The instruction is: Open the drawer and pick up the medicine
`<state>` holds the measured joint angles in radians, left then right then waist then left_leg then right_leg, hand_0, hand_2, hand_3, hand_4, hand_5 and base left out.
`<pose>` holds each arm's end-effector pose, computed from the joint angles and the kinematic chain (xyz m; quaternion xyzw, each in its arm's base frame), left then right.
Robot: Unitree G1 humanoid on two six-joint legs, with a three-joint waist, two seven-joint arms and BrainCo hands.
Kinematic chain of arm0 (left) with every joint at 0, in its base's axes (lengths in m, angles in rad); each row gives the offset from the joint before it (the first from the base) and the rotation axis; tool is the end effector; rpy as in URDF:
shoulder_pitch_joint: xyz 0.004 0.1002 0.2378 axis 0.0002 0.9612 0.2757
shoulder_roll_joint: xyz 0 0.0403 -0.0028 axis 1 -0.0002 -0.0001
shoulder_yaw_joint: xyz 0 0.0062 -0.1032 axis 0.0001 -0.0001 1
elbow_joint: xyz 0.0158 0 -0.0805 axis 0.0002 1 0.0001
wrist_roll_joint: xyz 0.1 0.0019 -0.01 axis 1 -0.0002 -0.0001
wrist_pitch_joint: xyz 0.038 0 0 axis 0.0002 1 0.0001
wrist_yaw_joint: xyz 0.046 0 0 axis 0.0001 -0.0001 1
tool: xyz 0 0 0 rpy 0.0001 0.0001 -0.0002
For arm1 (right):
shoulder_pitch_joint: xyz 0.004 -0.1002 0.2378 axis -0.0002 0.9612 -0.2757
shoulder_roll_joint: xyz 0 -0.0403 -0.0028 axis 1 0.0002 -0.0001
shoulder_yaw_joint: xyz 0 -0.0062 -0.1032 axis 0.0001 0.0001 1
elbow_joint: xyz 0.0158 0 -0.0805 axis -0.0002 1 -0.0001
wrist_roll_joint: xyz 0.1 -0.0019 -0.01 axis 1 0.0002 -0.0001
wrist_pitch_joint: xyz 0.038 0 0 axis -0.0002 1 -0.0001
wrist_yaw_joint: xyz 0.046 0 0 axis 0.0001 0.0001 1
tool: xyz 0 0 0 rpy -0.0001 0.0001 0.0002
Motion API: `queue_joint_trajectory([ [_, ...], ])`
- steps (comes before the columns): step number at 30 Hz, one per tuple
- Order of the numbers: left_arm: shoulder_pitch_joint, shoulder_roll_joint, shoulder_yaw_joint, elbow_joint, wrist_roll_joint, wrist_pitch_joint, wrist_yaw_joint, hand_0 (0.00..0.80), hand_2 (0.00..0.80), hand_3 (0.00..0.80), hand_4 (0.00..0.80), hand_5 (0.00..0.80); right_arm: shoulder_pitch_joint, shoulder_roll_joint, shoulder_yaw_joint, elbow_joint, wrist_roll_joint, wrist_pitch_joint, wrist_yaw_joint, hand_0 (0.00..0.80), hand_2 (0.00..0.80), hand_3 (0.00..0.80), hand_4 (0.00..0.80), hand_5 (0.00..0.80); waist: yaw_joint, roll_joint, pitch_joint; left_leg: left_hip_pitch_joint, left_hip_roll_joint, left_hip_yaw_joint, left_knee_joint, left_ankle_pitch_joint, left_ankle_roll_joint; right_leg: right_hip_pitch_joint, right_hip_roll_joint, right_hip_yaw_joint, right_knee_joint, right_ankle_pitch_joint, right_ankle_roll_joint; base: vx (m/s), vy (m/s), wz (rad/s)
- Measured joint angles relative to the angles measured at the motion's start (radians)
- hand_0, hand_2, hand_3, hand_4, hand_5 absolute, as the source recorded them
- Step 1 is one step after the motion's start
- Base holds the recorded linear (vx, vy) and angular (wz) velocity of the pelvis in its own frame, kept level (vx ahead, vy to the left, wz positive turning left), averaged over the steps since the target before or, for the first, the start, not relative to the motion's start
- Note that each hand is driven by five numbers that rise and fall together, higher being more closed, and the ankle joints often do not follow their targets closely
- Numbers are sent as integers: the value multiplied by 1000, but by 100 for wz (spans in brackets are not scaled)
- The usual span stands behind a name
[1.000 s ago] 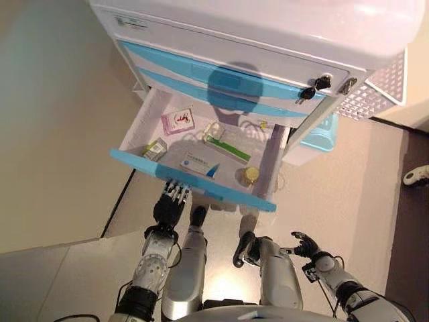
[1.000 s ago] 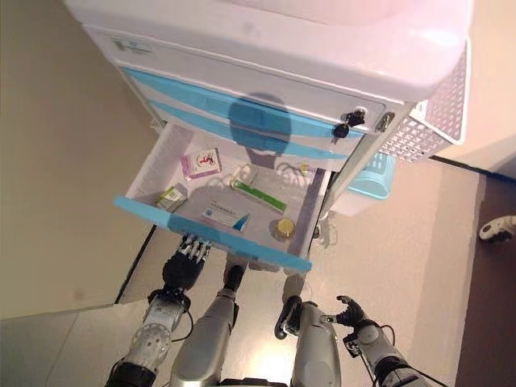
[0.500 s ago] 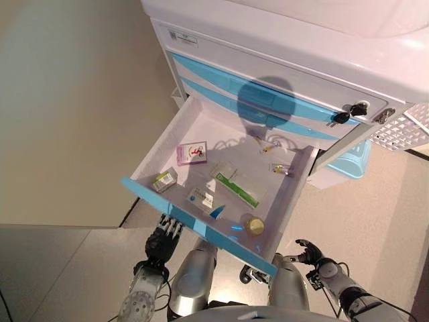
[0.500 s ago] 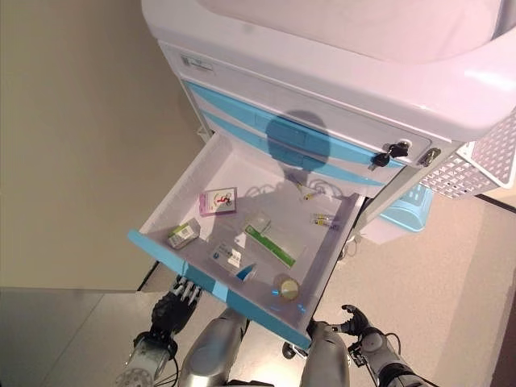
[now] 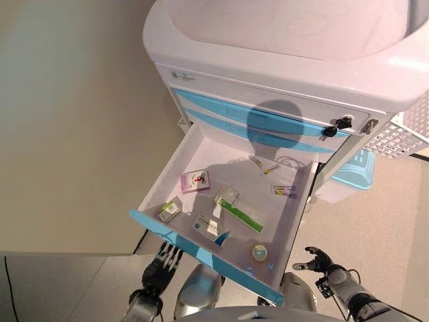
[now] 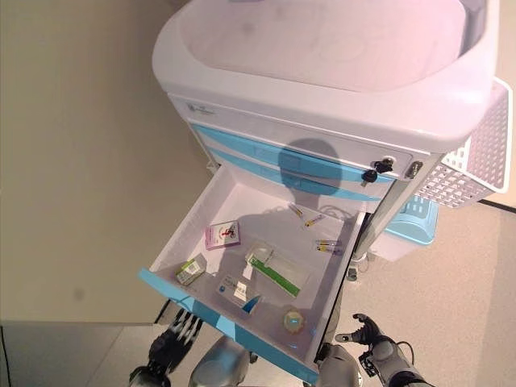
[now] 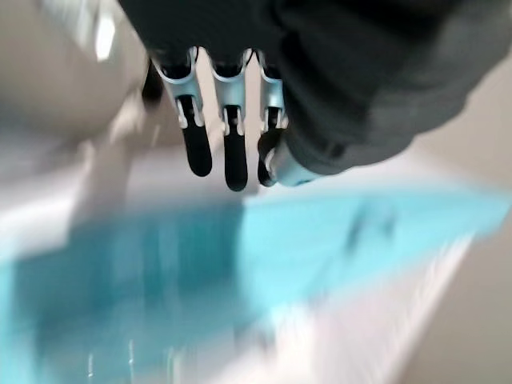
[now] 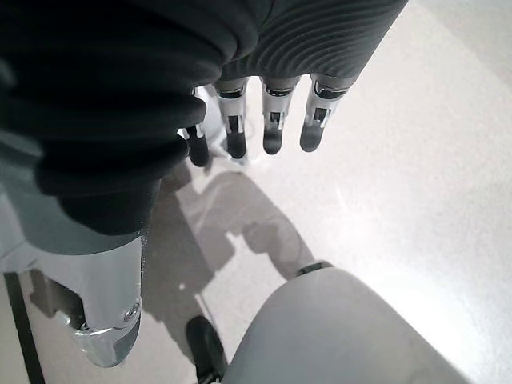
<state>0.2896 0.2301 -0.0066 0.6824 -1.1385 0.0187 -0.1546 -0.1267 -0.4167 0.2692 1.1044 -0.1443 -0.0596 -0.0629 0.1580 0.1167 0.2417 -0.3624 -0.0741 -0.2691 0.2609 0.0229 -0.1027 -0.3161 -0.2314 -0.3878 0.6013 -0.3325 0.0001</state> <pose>0.0579 0.2252 -0.0921 -0.4194 0.3357 0.2322 0.8109 0.1384 -0.2634 -0.0794 -0.3253 0.4414 0.0211 0.8360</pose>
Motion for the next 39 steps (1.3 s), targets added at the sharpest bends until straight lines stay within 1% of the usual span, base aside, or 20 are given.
queue_joint_trajectory([
  [1, -5, 33, 2, 59, 52, -13, 2, 0, 0, 0, 0, 0, -8, -3, 3, -1, 7, 0, 0, 0, 0, 0, 0, 0, 1, 4, -1, -4, 1, 7, 0, 1, -2, -9, 2, 11, 0, 2, 1, -6, 32, -13],
  [3, 2, 62, 4, 87, 110, -17, 8, 0, 0, 0, 0, 0, -9, -3, 3, 2, 21, -1, -1, 0, 0, 0, 0, 0, -1, -4, 5, -2, 2, 18, 1, -1, 4, -11, 5, 21, -4, 6, 5, -1, 61, -14],
  [5, -3, 65, 8, 98, 145, -28, 9, 0, 0, 0, 0, 0, -12, -3, 3, 2, 22, -2, -1, 0, 0, 0, 0, 0, -6, -16, 13, -3, 3, 21, -2, -2, 10, -13, 5, 26, -11, 11, 7, 6, 90, -12],
  [6, -39, 64, 9, 177, 197, -38, 10, 0, 0, 0, 0, 0, -17, -2, 5, 2, 32, -4, -2, 0, 0, 0, 0, 0, -16, -25, 20, -9, 4, 29, -7, -1, 14, -30, 6, 39, -17, 18, 12, 3, 50, -22],
  [10, -95, 60, 10, 291, 314, -46, 34, 0, 0, 0, 0, 0, -53, 9, 6, 5, 54, -7, -6, 0, 0, 0, 0, 0, -50, -57, 42, -32, 8, 60, -12, 6, 30, -59, 21, 75, -48, 56, 26, 20, 80, -32],
  [11, -155, 63, 11, 405, 401, -58, 48, 0, 0, 0, 0, 0, -59, 13, 18, 20, 59, -6, -8, 0, 0, 0, 0, 0, -58, -70, 50, -26, 16, 80, -25, 9, 36, -59, 28, 93, -75, 76, 32, 9, 49, -34],
  [12, -167, 64, 11, 436, 426, -57, 56, 0, 0, 0, 0, 0, -73, 16, 19, 20, 59, -7, -8, 0, 0, 0, 0, 0, -55, -73, 53, -26, 19, 88, -29, 11, 40, -58, 36, 98, -85, 84, 35, 14, 67, -44],
  [14, -198, 63, 0, 475, 533, -74, 75, 0, 0, 0, 0, 0, -81, 12, 22, 32, 59, -9, -12, 0, 0, 0, 0, 0, -78, -83, 62, -22, 21, 109, -37, 13, 52, -59, 42, 123, -112, 107, 44, 12, 76, -30],
  [15, -241, 66, -21, 529, 638, -79, 99, 0, 0, 0, 0, 0, -94, 15, 22, 53, 60, -9, -16, 0, 0, 0, 0, 0, -83, -90, 73, -15, 21, 127, -47, 17, 57, -58, 44, 139, -125, 117, 49, 2, 27, -27],
  [18, -272, 67, -53, 550, 788, -87, 131, 0, 0, 0, 0, 0, -114, 13, 21, 47, 60, -16, -28, 0, 0, 0, 0, 0, -97, -95, 84, -14, 28, 144, -63, 28, 65, -62, 51, 162, -157, 145, 57, 17, 43, -26],
  [20, -300, 66, -99, 556, 920, -92, 168, 0, 0, 0, 0, 0, -124, 4, 12, 53, 63, -22, -48, 0, 0, 0, 0, 0, -117, -107, 95, 4, 27, 175, -82, 32, 75, -53, 57, 186, -190, 171, 62, 14, 30, -34],
  [23, -312, 62, -88, 559, 970, -92, 186, 0, 0, 0, 0, 0, -128, -11, -8, 20, 79, -25, -59, 0, 0, 0, 0, 0, -111, -132, 106, 31, 41, 220, -110, 35, 82, -40, 76, 228, -245, 206, 70, 15, 11, -56],
  [25, -320, 62, -70, 566, 968, -90, 195, 0, 0, 0, 0, 0, -122, -23, -23, -11, 101, -26, -64, 0, 0, 0, 0, 0, -128, -157, 113, 60, 56, 248, -130, 34, 86, -18, 91, 252, -296, 236, 74, 16, 3, -55],
  [26, -325, 63, -41, 584, 967, -90, 197, 0, 0, 0, 0, 0, -119, -27, -28, -37, 122, -26, -64, 0, 0, 0, 0, 0, -129, -177, 110, 82, 58, 272, -145, 34, 88, 0, 101, 275, -330, 256, 76, 9, 12, -55],
  [27, -328, 66, -40, 587, 966, -85, 198, 0, 0, 0, 0, 0, -114, -31, -28, -62, 134, -26, -64, 0, 0, 0, 0, 0, -145, -189, 109, 90, 60, 278, -147, 31, 88, 6, 106, 287, -349, 266, 75, 8, 23, -66],
  [29, -331, 69, -37, 589, 967, -82, 199, 0, 0, 0, 0, 0, -110, -37, -28, -121, 154, -30, -63, 0, 0, 0, 0, 0, -149, -215, 99, 107, 67, 312, -151, 21, 91, 18, 117, 320, -384, 290, 78, 11, 30, -61],
  [30, -341, 71, -30, 585, 967, -81, 200, 0, 0, 0, 0, 0, -93, -51, -33, -222, 163, -18, -56, 0, 0, 0, 0, 0, -162, -240, 94, 119, 72, 345, -154, 14, 92, 19, 127, 353, -405, 311, 79, 26, 32, -64],
  [32, -324, 71, -5, 583, 967, -77, 203, 0, 0, 0, 0, 0, -31, -81, -32, -449, 170, -35, -41, 0, 0, 0, 0, 0, -164, -254, 90, 135, 77, 378, -163, 11, 94, 19, 131, 386, -418, 327, 80, 23, 19, -78],
  [33, -325, 73, 2, 597, 968, -72, 206, 0, 0, 0, 0, 0, -25, -106, -40, -555, 178, -72, -35, 0, 0, 0, 0, 0, -179, -268, 83, 162, 76, 378, -175, 10, 94, 45, 129, 393, -449, 355, 83, 17, 12, -73],
  [39, -314, 84, 18, 602, 1008, -67, 204, 0, 0, 0, 0, 0, 114, -250, -121, -903, 230, -90, 48, 0, 0, 0, 0, 0, -202, -279, 73, 178, 77, 380, -182, 0, 94, 70, 126, 396, -483, 367, 93, 20, 1, -10],
])
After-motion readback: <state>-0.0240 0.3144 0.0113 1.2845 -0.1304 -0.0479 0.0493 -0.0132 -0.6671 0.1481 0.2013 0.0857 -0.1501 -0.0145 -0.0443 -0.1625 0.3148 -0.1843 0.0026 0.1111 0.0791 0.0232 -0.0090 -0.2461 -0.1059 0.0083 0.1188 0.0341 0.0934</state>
